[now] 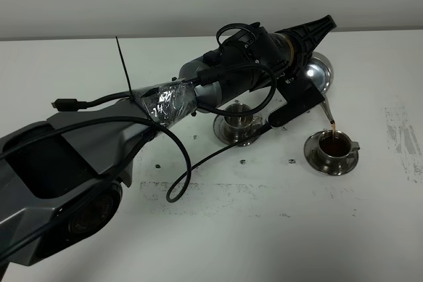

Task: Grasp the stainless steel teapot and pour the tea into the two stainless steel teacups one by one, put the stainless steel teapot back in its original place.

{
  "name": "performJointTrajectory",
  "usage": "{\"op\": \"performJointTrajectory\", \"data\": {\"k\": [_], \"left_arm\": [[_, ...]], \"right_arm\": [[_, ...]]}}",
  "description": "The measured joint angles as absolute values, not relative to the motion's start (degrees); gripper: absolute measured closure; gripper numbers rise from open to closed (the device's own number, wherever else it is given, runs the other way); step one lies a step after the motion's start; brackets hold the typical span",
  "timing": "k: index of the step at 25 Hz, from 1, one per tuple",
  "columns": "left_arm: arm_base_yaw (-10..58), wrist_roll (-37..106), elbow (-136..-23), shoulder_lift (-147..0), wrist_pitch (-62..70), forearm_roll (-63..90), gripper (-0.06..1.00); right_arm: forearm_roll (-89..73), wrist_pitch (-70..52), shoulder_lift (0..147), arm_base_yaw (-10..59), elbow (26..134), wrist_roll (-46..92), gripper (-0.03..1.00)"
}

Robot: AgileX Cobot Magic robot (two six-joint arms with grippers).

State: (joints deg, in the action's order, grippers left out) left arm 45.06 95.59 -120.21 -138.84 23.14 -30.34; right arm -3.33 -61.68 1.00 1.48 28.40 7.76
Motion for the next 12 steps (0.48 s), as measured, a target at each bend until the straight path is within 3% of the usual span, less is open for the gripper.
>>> {"op": "performJointTrajectory", "data": {"k": [12], "left_arm": [[45.1, 94.3, -120.2, -138.8, 23.1, -30.4, 0.77]], "right_arm": [[-3.3, -61.7, 1.0, 1.5, 28.4, 7.8, 0.73]]}}
